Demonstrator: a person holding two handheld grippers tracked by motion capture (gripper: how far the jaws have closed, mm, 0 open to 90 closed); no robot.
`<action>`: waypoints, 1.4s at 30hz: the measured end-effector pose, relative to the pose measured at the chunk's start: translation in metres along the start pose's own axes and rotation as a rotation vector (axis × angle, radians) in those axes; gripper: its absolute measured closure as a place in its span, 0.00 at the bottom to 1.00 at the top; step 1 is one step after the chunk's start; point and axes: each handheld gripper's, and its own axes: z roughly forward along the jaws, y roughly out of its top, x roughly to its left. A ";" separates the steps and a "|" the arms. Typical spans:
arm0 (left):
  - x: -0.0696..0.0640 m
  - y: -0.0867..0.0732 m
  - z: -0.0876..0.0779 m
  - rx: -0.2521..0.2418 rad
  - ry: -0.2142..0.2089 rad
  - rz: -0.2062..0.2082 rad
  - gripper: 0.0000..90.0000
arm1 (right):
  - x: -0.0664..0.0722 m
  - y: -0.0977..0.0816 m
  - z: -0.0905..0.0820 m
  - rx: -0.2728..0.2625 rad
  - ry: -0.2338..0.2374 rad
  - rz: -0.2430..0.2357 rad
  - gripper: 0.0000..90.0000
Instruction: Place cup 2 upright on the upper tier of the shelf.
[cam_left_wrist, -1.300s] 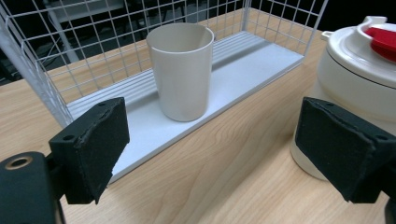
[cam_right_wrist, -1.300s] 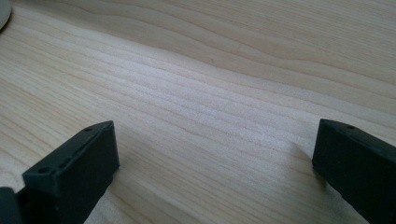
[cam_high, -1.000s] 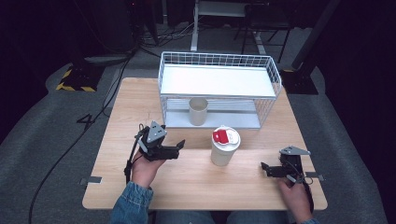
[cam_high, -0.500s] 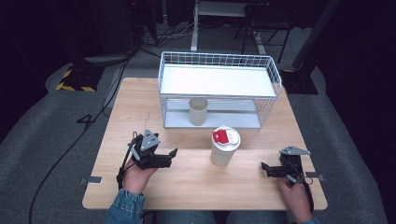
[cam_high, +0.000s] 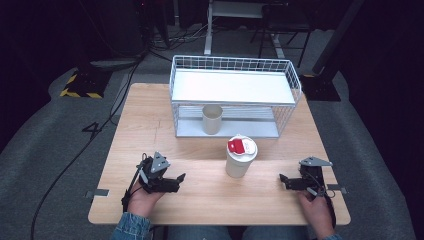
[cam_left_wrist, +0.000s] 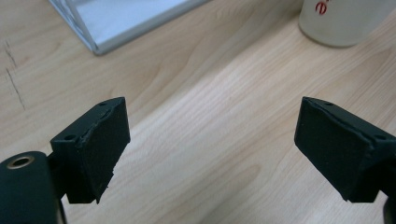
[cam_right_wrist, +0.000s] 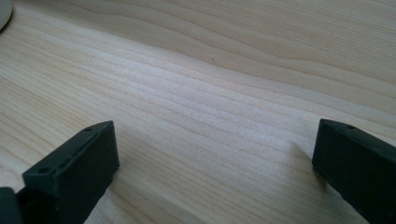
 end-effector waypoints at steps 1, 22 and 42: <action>0.000 -0.002 0.000 0.011 0.002 0.002 0.13 | 0.000 0.000 0.000 0.000 0.000 0.000 0.01; 0.020 -0.032 0.015 0.152 0.013 -0.065 0.06 | -0.003 -0.001 -0.002 0.004 0.011 -0.005 0.01; 0.028 -0.034 0.018 0.131 0.006 -0.067 0.00 | -0.006 -0.002 -0.002 0.004 0.021 -0.011 0.00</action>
